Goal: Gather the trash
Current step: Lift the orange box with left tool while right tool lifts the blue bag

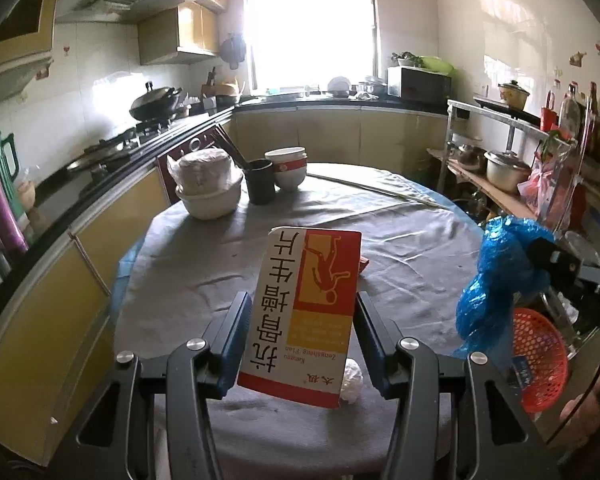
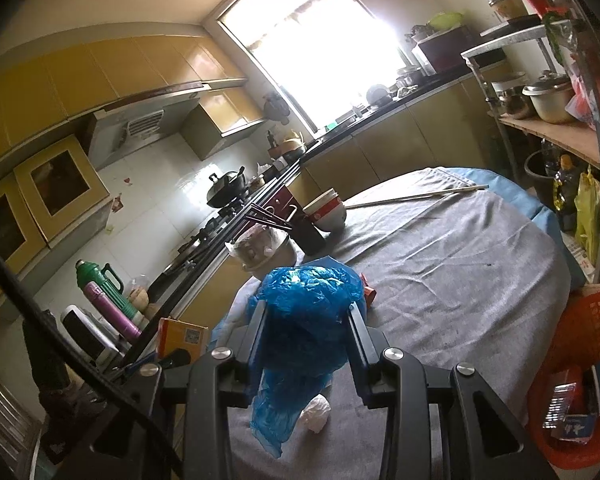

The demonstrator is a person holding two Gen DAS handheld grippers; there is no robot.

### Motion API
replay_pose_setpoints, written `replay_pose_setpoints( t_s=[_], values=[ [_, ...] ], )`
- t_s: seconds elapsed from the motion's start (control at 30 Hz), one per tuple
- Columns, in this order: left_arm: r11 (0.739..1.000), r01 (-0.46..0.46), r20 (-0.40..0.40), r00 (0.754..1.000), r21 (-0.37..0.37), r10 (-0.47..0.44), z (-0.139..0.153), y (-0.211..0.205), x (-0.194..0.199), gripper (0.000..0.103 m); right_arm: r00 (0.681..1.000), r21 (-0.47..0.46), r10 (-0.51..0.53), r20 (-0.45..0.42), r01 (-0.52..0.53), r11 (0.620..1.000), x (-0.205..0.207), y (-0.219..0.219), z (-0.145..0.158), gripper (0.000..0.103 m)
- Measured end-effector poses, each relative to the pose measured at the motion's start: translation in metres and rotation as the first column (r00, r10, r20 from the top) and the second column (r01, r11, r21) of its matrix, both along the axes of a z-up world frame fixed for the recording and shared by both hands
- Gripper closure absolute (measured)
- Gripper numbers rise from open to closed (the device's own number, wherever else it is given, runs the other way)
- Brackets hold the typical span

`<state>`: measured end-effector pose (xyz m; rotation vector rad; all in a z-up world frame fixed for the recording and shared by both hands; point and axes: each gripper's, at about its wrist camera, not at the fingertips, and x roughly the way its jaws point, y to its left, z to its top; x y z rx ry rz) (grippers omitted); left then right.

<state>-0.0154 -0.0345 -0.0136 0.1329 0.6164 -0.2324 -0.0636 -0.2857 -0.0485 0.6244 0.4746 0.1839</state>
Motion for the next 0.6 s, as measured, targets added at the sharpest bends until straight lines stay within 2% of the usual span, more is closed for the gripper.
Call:
replay_pose_setpoints(
  t_s=[0.6],
  values=[
    [0.998,-0.047,0.056,0.997,0.05,0.044,0.003,0.009,-0.007,0.05,0.999,-0.011,0.038,0.012,-0.037,0.999,0.004,0.019,0.004,0.064]
  ],
)
